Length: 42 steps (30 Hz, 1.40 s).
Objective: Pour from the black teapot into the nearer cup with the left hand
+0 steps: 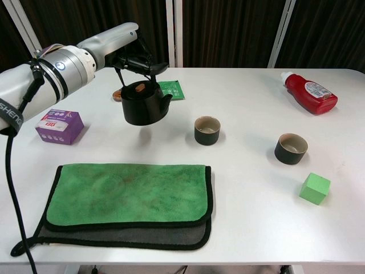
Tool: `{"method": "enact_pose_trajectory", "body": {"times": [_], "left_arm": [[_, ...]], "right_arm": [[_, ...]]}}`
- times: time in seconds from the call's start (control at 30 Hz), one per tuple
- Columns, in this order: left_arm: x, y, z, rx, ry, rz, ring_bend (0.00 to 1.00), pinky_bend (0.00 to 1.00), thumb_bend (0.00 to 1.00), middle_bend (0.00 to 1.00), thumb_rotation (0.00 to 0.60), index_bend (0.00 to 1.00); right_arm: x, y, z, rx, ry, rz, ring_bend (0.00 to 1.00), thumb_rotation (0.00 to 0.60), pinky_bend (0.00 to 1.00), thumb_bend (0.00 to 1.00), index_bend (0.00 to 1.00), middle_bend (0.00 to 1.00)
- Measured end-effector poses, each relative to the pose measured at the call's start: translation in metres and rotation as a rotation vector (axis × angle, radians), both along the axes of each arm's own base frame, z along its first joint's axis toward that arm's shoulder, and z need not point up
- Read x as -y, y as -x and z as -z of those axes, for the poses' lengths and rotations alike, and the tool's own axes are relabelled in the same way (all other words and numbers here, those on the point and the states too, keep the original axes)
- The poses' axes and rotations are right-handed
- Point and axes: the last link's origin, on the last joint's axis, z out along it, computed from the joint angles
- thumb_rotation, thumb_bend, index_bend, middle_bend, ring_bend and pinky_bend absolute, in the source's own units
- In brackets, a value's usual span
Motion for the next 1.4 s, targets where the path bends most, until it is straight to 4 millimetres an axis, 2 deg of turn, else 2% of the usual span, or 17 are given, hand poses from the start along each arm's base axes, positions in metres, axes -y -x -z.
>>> {"method": "enact_pose_trajectory", "body": {"times": [0.13,0.2,0.47,0.57,0.67,1.4], "left_arm": [[0.000,0.000,-0.001,-0.004,-0.015,0.004,1.00,0.45,0.38,1.00,0.455,1.00],[0.000,0.000,-0.001,-0.008,-0.026,0.007,1.00,0.45,0.38,1.00,0.468,1.00],[0.000,0.000,-0.001,-0.014,-0.046,0.011,1.00,0.45,0.38,1.00,0.485,1.00],[0.000,-0.001,-0.001,-0.013,-0.050,0.014,1.00,0.45,0.38,1.00,0.558,1.00],[0.000,-0.003,0.000,-0.016,-0.054,0.019,1.00,0.45,0.38,1.00,0.599,1.00],[0.007,-0.029,0.024,-0.040,-0.062,0.094,1.00,0.45,0.38,1.00,0.600,1.00]], "right_arm": [[0.000,0.000,0.000,0.000,0.001,0.000,0.00,0.600,0.00,0.24,0.00,0.00],[0.000,0.000,0.000,0.001,0.001,0.000,0.00,0.600,0.00,0.24,0.00,0.00],[0.000,0.000,0.000,0.002,-0.001,0.002,0.00,0.600,0.00,0.24,0.00,0.00],[0.000,0.000,0.000,0.002,-0.001,0.003,0.00,0.600,0.00,0.24,0.00,0.00],[0.000,0.000,0.000,0.003,-0.001,0.003,0.00,0.600,0.00,0.24,0.00,0.00],[-0.003,0.006,-0.004,0.006,0.004,0.015,0.00,0.600,0.00,0.24,0.00,0.00]]}}
